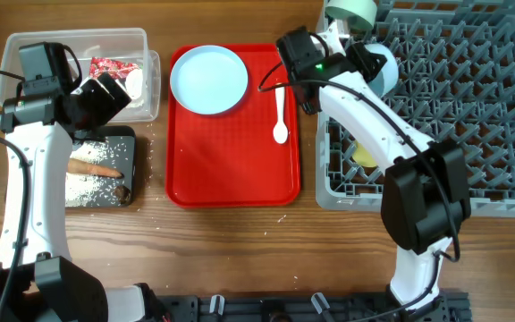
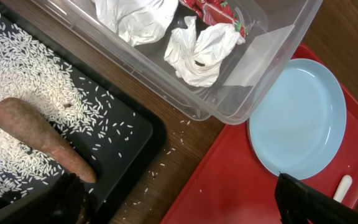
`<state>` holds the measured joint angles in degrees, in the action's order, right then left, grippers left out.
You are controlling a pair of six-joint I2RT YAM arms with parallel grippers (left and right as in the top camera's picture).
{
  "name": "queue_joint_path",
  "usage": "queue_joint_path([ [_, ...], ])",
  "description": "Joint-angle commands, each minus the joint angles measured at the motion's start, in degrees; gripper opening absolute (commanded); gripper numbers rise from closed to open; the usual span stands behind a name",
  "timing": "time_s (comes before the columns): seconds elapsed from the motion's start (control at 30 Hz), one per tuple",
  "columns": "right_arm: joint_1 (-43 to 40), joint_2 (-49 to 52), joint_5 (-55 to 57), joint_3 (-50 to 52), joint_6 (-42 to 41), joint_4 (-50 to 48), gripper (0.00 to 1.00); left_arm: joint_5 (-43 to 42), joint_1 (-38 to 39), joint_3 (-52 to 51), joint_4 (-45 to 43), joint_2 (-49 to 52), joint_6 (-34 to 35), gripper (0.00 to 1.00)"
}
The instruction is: Sort waste into correct bins and load items into the dishwasher rack
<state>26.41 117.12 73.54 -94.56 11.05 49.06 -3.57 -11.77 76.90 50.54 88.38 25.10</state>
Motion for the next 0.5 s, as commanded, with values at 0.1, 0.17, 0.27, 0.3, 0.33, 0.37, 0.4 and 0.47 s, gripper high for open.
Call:
queue_joint_path([
  [0.1, 5.46, 1.07, -3.98, 0.81, -1.27, 1.2, 0.04, -0.46, 0.0, 0.74, -0.15, -0.42, -0.9, 1.0],
  [0.17, 6.25, 1.07, -8.55, 0.81, -1.31, 3.08, 0.14, -0.46, 0.0, 0.74, -0.15, -0.42, -0.9, 1.0],
  [0.27, 7.28, 1.07, -21.11, 0.81, -1.11, 8.48, 0.49, -0.46, 0.0, 0.74, -0.15, -0.42, -0.9, 1.0],
  [0.3, 7.37, 1.05, -23.91, 0.79, -1.18, 9.25, 0.57, -0.46, 0.0, 0.74, -0.15, -0.42, -0.9, 1.0],
  [0.33, 7.5, 0.96, -25.27, 0.79, -1.42, 9.64, 0.61, -0.46, 0.0, 0.74, -0.15, -0.42, -0.9, 1.0],
  [0.37, 7.67, 0.79, -25.64, 0.76, -3.04, 9.9, 0.66, -0.46, 0.0, 0.74, -0.15, -0.42, -0.9, 1.0],
  [0.4, 7.85, 0.52, -25.64, 0.76, -4.48, 9.94, 0.73, -0.46, 0.0, 0.74, -0.15, -0.42, -0.9, 1.0],
  [0.47, 7.91, -1.31, -25.64, -0.46, -7.45, 9.57, 0.93, -0.46, 0.0, 0.74, -0.17, -0.42, -0.9, 1.0],
])
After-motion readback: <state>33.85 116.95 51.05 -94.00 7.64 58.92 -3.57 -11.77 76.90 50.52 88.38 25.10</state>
